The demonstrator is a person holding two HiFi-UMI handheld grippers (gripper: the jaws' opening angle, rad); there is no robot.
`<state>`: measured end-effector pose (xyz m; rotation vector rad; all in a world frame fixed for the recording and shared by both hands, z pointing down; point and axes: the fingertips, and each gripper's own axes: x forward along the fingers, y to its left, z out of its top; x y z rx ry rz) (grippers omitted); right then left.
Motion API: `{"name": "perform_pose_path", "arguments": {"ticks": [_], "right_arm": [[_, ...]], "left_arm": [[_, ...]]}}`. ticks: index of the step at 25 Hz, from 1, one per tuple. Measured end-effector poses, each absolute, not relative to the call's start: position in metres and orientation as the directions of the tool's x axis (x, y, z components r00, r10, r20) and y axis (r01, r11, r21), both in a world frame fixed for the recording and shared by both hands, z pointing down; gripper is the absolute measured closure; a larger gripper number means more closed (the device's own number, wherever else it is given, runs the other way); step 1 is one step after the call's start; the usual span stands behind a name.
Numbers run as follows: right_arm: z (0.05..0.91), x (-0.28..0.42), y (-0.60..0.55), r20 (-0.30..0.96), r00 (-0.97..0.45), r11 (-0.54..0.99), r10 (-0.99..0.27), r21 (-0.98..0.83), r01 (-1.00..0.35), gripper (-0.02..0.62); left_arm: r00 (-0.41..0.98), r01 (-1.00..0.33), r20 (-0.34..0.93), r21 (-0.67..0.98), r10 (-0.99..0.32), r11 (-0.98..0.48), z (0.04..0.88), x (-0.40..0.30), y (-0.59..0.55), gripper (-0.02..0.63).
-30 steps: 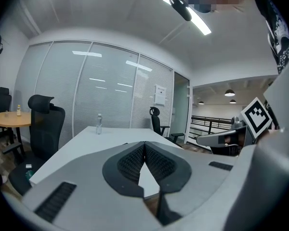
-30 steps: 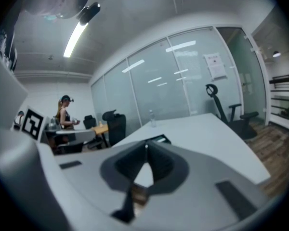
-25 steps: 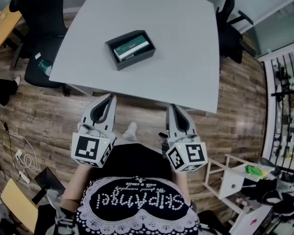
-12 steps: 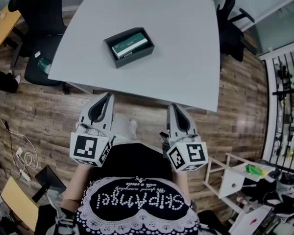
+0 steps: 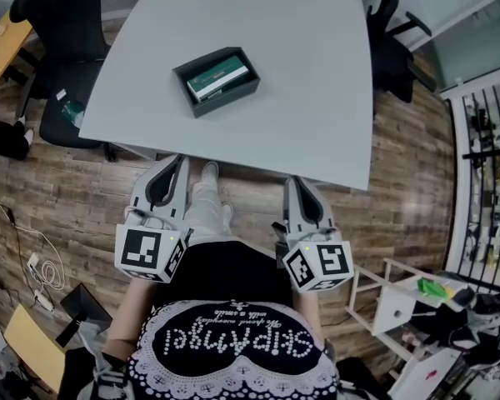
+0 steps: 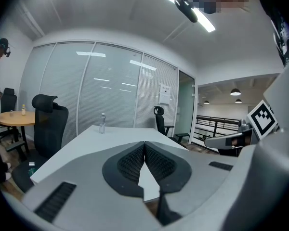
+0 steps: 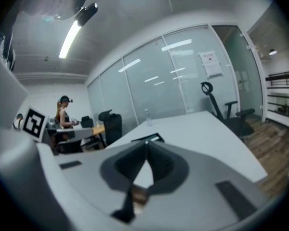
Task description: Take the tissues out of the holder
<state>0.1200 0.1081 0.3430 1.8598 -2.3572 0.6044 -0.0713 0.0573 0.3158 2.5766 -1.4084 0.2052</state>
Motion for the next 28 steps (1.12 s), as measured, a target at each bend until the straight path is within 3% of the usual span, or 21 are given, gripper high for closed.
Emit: {"name": "perform_pose_path", "arguments": {"ticks": [28], "right_arm": [[0.341, 0.12, -0.034, 0.351, -0.235, 0.152, -0.906, -0.247, -0.957, 0.56]], "left_arm": [[0.567, -0.824, 0.228, 0.14, -0.792, -0.549, 0.315, -0.07, -0.092, 0.577]]}}
